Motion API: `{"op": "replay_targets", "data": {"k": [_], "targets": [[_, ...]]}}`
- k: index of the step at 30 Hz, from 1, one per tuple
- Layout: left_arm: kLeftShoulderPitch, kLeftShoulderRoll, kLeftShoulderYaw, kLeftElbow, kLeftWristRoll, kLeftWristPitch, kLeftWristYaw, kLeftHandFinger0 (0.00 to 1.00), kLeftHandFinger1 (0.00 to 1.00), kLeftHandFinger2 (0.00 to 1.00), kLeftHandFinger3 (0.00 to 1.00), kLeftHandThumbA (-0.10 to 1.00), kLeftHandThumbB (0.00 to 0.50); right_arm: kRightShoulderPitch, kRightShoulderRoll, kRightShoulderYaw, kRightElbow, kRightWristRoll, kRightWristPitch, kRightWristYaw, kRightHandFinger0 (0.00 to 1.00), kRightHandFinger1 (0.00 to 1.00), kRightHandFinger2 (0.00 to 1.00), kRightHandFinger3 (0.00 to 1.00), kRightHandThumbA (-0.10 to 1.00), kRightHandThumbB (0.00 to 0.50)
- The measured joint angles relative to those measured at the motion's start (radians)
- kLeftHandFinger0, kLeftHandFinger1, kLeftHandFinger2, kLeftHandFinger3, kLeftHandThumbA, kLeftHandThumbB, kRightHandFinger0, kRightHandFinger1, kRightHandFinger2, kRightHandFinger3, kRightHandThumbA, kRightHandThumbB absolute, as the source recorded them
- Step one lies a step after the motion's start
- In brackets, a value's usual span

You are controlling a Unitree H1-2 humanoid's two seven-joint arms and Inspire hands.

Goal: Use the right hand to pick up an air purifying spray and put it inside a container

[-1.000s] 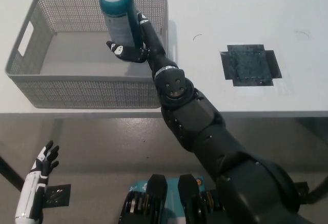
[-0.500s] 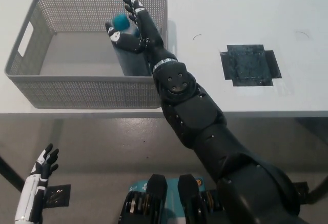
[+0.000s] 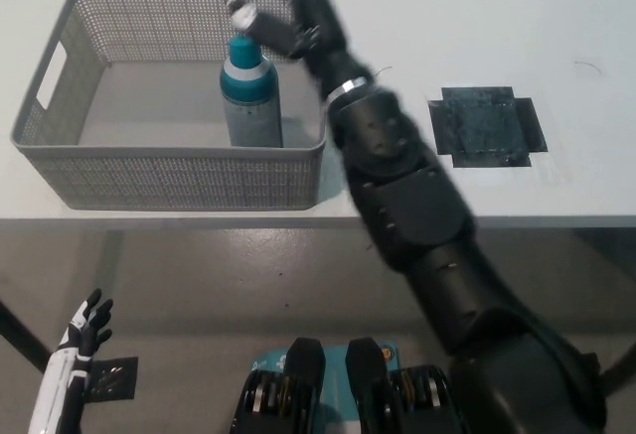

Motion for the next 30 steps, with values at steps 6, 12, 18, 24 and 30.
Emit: {"op": "replay_targets", "data": {"k": [6,12,18,24,30], "targets": [[0.0,0.0,0.0,0.001,0.0,0.0,0.0,1.0,1.0,1.0,1.0,1.0,0.29,0.033,-0.08,-0.014,-0.196,0.015,0.054,0.029,1.0,1.0,1.0,1.0,0.45,0.5],[0.0,0.0,0.0,0.002,0.0,0.001,0.0,1.0,1.0,1.0,1.0,1.0,0.32,0.089,-0.169,-0.033,-0.412,0.033,0.106,0.043,1.0,1.0,1.0,1.0,0.55,0.456],[0.0,0.0,0.001,0.003,0.0,0.001,0.0,1.0,1.0,1.0,1.0,1.0,0.341,0.287,-0.261,-0.062,-0.656,0.052,0.131,0.058,1.0,1.0,1.0,1.0,0.53,0.423],[0.003,0.0,0.003,0.003,0.0,0.001,0.0,1.0,1.0,1.0,1.0,1.0,0.349,0.619,-0.35,-0.109,-0.84,0.073,0.132,0.077,1.0,1.0,1.0,1.0,0.55,0.322],[0.006,0.0,0.004,0.003,-0.001,0.001,0.0,1.0,1.0,1.0,1.0,1.0,0.341,1.01,-0.399,-0.141,-0.825,0.073,0.097,0.089,1.0,1.0,1.0,1.0,0.73,0.29]]}}
